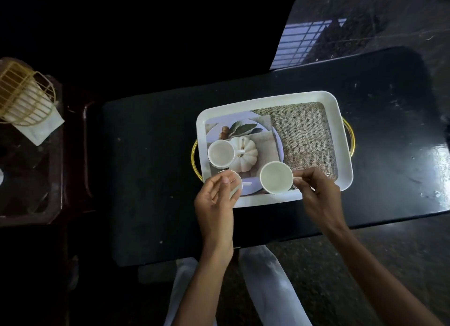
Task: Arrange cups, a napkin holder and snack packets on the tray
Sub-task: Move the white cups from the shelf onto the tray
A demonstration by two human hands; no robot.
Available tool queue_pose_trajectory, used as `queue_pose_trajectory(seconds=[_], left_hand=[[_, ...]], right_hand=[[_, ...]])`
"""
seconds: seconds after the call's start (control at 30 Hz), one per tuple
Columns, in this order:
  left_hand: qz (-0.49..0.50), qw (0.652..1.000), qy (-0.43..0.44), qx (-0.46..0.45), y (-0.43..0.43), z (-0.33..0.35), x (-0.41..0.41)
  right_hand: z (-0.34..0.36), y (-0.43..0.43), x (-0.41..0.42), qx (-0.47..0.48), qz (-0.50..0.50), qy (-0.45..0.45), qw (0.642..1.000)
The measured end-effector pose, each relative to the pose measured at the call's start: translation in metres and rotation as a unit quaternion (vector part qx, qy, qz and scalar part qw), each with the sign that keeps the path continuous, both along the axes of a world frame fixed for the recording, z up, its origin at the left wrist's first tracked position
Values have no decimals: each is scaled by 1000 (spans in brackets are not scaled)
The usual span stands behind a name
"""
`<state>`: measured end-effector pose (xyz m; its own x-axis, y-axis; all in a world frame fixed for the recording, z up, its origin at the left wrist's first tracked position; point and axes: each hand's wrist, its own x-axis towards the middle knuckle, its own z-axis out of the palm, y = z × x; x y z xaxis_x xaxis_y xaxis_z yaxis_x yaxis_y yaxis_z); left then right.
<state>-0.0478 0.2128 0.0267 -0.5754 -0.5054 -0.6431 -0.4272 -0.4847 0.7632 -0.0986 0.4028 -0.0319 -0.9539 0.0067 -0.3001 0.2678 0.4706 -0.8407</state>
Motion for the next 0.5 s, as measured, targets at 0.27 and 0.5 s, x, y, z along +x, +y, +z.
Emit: queue_pose_trajectory(seconds=[0.27, 0.5], left_hand=[[15, 1000, 6, -15, -12, -2, 4], [19, 999, 17, -22, -15, -2, 9]], right_hand=[[-8, 1, 4, -1, 31, -14, 999], [-18, 5, 5, 21, 39, -29, 999]])
